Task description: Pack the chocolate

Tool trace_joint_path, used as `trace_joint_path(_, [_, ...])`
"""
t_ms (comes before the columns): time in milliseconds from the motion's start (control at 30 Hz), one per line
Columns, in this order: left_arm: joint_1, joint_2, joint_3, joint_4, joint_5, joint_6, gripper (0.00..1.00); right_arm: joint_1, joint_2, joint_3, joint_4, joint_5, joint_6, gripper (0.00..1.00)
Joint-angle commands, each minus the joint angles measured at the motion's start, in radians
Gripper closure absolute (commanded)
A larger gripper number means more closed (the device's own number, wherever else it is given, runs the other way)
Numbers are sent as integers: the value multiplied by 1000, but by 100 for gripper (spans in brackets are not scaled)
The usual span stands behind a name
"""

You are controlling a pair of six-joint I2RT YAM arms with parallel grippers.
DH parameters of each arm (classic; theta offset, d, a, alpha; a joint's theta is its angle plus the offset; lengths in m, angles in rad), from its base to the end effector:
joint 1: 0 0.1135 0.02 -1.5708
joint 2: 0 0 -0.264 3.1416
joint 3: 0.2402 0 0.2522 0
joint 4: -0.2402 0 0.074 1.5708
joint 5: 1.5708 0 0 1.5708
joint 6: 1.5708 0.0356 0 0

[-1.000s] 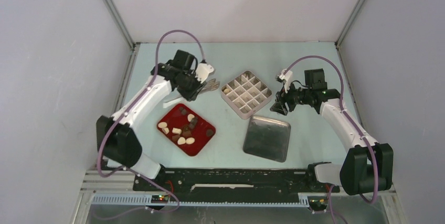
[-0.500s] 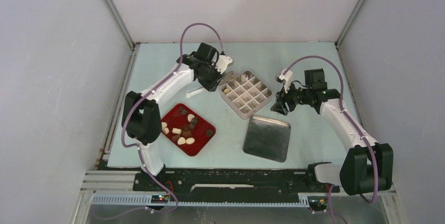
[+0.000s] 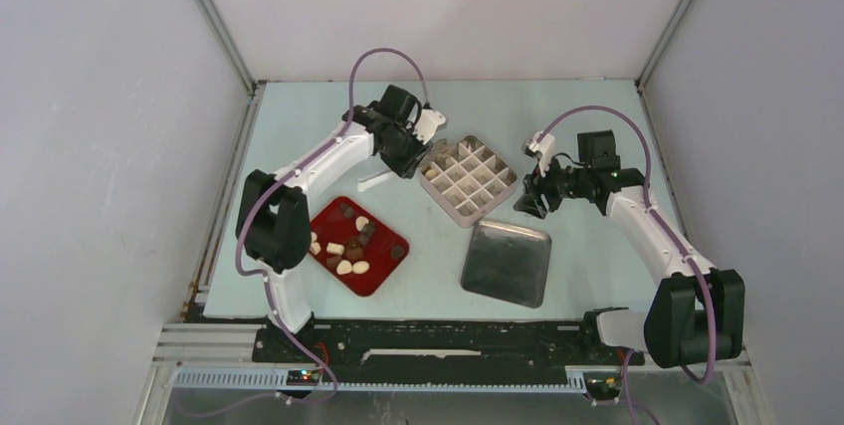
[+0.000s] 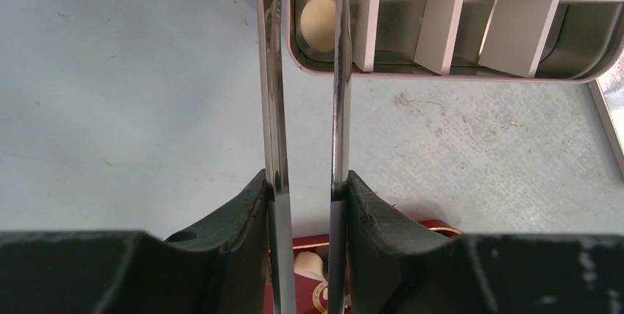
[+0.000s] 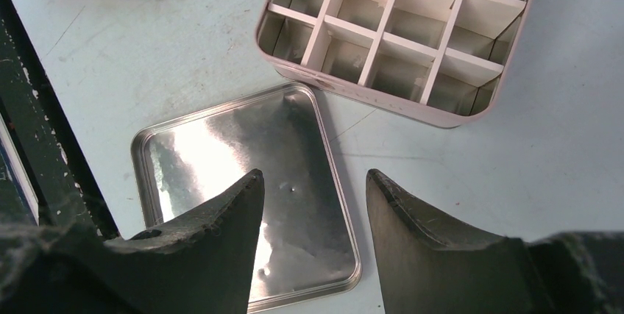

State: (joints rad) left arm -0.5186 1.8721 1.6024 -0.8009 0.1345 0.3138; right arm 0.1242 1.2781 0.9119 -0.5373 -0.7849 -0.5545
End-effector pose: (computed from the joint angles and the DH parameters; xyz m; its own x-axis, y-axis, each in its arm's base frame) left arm 0.3475 -0.2038 0.2623 -0.5560 0.6695 -0.4925 0.7556 0.6541 0.0361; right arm 0.2503 0.0566 0.2567 -0.3880 -0.4238 -0.8184 -0.8539 0.4995 0.1461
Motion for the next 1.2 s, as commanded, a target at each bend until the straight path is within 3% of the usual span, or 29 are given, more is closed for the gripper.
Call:
trace_joint_path(0, [-12, -94, -38, 20, 14, -13, 61, -1, 2, -1, 13, -1, -15, 44])
trace_joint_path(567, [-15, -193, -63, 15, 10, -12, 54, 1, 1, -1, 9, -5, -19, 44])
trace_joint_path(733, [-15, -296, -81, -141, -29, 60, 56, 0, 0, -2, 5, -11, -15, 44])
trace_joint_path(967, [0, -600, -327, -361, -177, 172, 61, 7, -4, -1, 5, -13, -19, 44])
trace_joint_path(1167, [109, -737, -453, -537, -215, 218, 62, 20, -6, -1, -2, -12, -27, 44])
